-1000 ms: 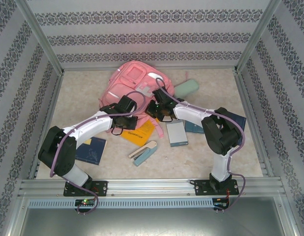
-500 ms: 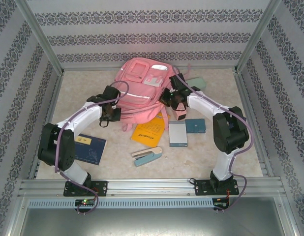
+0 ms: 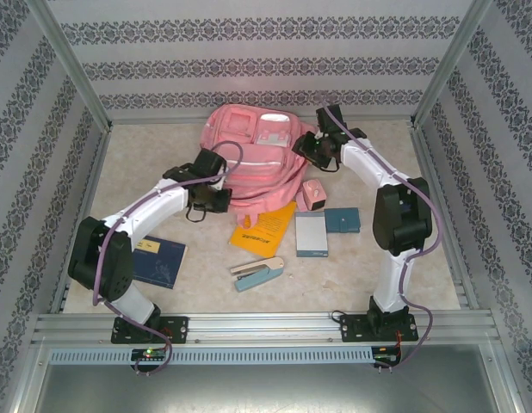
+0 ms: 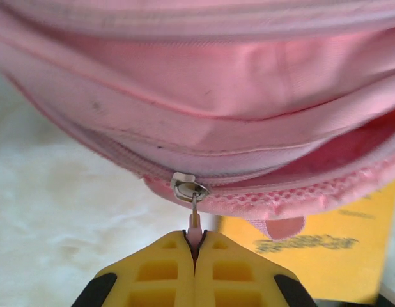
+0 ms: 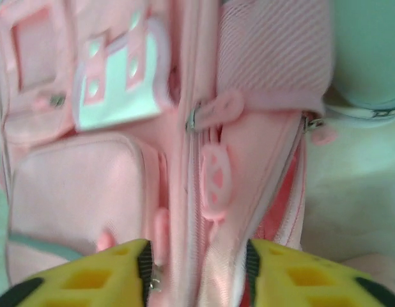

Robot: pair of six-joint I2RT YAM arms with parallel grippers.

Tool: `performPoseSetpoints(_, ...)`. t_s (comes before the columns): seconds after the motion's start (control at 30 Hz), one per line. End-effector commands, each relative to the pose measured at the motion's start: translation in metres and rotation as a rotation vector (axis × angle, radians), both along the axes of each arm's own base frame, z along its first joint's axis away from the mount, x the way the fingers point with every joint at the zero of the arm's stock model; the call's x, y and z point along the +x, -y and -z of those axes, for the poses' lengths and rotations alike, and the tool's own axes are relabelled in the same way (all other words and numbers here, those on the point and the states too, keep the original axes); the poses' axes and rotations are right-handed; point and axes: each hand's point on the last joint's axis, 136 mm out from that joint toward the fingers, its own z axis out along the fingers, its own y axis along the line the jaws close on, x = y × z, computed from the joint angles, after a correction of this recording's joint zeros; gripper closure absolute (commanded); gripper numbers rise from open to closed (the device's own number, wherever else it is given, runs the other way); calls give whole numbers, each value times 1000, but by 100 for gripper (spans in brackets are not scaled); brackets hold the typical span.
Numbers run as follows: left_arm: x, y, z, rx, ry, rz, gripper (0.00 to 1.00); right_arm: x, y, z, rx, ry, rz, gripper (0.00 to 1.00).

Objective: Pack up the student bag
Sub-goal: Unzip the student bag at the top-center of the table.

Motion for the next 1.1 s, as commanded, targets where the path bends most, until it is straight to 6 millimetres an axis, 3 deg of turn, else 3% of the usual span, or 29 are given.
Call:
performPoseSetpoints(0.0, -8, 33, -17, -126, 10, 21, 100, -8, 17, -20, -68, 63, 56, 50)
performPoseSetpoints(0.1, -8, 50, -19, -135, 16, 48, 100, -33, 17, -25, -56, 59, 73, 47)
performPoseSetpoints(0.23, -11, 59, -14, -116, 3, 81, 100, -71, -5, -29, -21, 48, 34, 43)
performPoseSetpoints(0.4, -16, 61, -6, -108, -18, 101, 100, -122, -42, 0, 46, -61, 8, 43)
performPoseSetpoints(0.57, -19, 62, -2, -100, -30, 112, 100, -157, -85, 29, 101, -160, -36, 43)
performPoseSetpoints(0.73, -23, 61, -2, -97, -28, 119, 100, -168, -111, 49, 101, -212, -53, 41)
performPoseSetpoints(0.9, -25, 60, -2, -92, -29, 121, 100, -161, -122, 65, 110, -235, -39, 46)
performPoseSetpoints(1.0, -26, 58, 0, -82, -31, 122, 100, -157, -125, 65, 111, -229, -39, 63)
performPoseSetpoints(1.07, -27, 55, 1, -65, -32, 122, 100, -156, -121, 64, 92, -219, -30, 84)
